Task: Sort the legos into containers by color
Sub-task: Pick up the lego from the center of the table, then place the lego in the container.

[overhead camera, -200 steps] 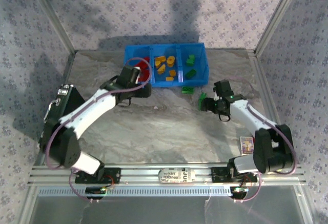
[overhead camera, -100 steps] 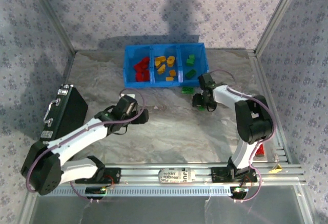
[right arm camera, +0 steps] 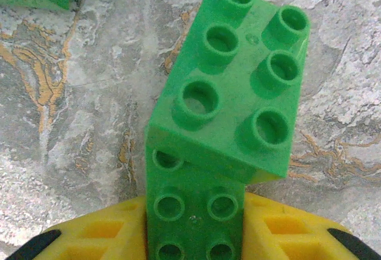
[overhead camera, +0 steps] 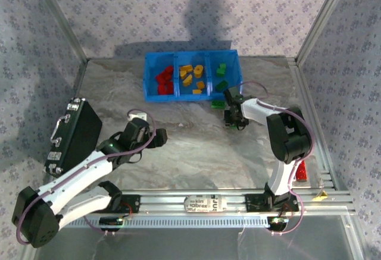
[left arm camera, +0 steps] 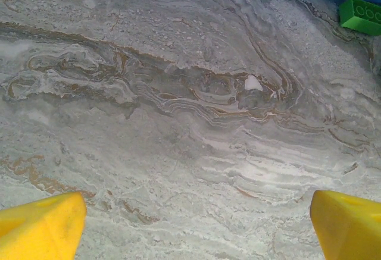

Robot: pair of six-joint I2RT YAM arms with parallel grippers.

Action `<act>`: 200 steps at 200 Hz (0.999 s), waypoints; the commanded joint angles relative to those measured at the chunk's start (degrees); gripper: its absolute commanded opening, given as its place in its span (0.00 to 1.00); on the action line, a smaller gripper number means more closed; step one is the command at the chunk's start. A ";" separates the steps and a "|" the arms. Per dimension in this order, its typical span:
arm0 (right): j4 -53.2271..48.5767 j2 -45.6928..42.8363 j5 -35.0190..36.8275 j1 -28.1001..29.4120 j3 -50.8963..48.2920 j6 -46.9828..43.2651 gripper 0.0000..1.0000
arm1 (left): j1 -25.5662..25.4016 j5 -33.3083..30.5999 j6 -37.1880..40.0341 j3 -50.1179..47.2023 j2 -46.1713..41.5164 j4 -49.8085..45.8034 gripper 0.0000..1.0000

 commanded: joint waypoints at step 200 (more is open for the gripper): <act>-10.77 -21.20 5.26 9.85 3.67 -1.41 0.27 | -0.56 -0.41 -0.89 -1.06 -6.78 -2.00 0.94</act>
